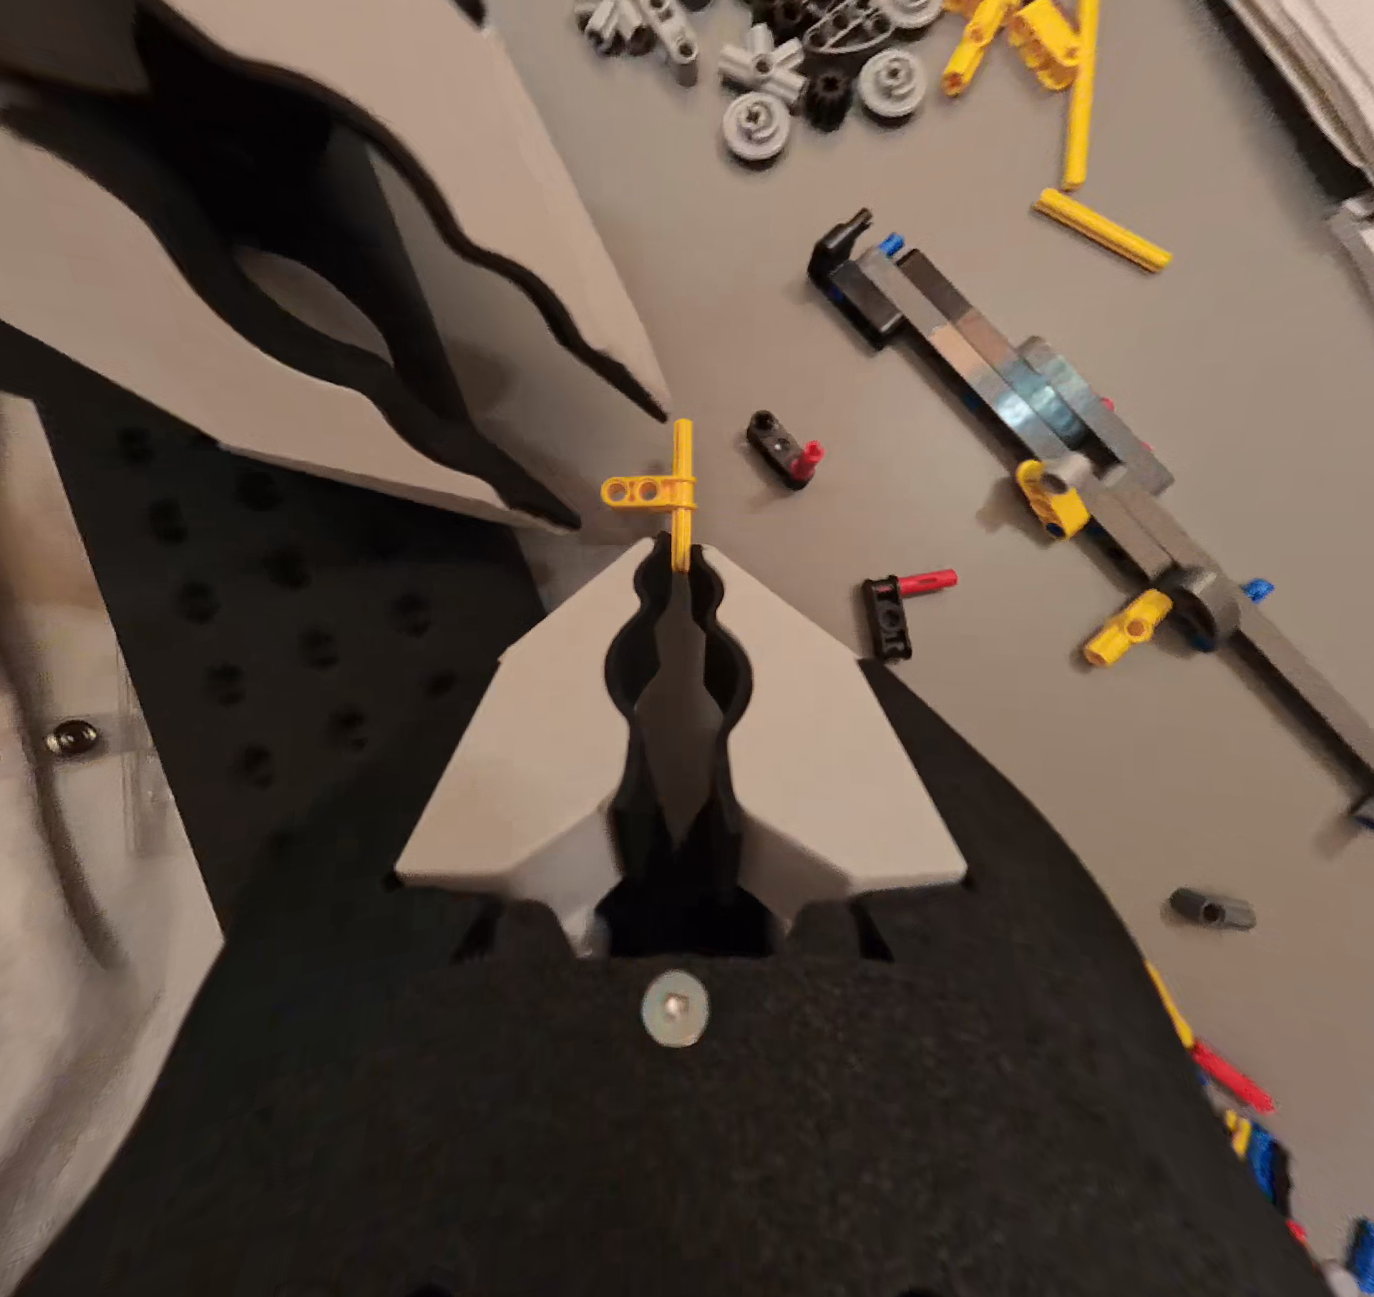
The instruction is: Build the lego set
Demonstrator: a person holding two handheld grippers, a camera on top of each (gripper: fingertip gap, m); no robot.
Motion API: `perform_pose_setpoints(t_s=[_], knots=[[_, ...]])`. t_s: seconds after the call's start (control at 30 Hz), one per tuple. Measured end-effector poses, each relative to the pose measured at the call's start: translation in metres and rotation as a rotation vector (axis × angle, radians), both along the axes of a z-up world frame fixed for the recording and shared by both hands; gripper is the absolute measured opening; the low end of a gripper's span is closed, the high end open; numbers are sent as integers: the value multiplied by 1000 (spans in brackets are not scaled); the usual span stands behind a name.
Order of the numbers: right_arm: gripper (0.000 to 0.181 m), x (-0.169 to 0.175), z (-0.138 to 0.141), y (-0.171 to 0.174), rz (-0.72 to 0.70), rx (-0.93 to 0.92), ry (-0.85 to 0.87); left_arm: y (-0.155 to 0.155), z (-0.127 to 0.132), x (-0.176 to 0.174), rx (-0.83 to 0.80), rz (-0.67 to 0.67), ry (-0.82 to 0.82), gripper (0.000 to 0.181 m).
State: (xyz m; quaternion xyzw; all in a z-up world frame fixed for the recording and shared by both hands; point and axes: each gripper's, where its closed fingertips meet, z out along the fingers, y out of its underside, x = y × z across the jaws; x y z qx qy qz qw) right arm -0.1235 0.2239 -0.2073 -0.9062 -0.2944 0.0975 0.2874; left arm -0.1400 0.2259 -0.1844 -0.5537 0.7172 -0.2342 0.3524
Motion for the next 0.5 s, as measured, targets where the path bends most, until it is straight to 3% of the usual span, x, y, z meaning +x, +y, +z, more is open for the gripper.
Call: perform_pose_setpoints(t_s=[0.2,0.37,0.5], knots=[[4,-11,-6,10,47,-33,7,11,-14,-3,-81,-36,80,31],[6,-15,-6,12,27,-55,81,19,-22,-4,-77,-36,133,10],[8,-16,-5,10,17,-51,124,17,-26,-4,-69,-47,154,8]])
